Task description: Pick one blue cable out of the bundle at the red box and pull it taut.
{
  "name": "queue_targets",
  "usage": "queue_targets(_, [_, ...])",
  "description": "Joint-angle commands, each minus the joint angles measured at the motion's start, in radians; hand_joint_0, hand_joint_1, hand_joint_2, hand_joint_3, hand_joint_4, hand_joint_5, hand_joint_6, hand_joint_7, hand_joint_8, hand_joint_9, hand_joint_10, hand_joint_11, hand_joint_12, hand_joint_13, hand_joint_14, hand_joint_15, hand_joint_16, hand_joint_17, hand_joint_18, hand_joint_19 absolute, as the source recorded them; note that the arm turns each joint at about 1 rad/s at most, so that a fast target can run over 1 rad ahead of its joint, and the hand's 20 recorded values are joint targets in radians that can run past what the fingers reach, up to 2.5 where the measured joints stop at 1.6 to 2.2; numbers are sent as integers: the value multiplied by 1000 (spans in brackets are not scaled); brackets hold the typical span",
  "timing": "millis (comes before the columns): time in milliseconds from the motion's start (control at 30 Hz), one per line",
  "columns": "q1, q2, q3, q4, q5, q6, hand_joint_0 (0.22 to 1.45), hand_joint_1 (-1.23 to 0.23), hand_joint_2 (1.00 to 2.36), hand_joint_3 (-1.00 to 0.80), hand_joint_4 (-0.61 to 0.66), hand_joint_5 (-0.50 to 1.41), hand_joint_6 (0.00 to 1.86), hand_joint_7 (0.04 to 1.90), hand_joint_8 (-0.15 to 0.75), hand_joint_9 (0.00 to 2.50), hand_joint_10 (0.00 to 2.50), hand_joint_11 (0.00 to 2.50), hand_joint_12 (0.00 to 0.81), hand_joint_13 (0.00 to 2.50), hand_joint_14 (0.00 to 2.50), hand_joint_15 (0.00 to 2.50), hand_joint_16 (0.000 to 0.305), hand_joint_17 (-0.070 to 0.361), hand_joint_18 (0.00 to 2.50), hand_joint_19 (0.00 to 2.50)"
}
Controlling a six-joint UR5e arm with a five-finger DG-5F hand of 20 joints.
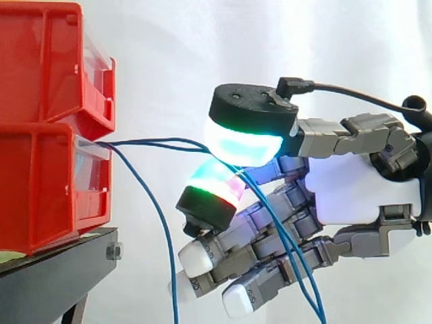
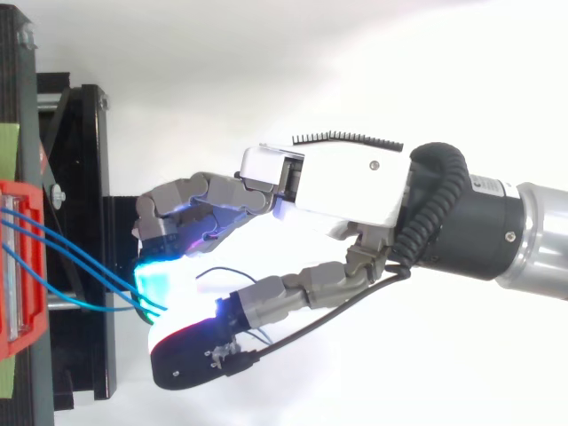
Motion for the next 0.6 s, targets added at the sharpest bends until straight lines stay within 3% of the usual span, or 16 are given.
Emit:
queue_targets(0, [0,0,0,1,-1,0,604,-788,1021,-122,249,-64,504,1532,319,742,13,476,402,432,5,121,55,125,594,401])
queue_targets(267, [0,0,0,1,-1,0,634,-826,1025,-37,275,-71,500,1495,303,723,15,475,396,428,3,110,54,122,594,383])
queue_targets(433, [0,0,0,1,-1,0,658,-841,1023,-87,329,-70,501,1468,299,729,13,464,393,428,3,105,54,121,596,375])
queue_targets(567, [0,0,0,1,-1,3,685,-843,1024,-119,440,-66,503,1306,283,756,14,412,386,440,3,97,53,119,603,370])
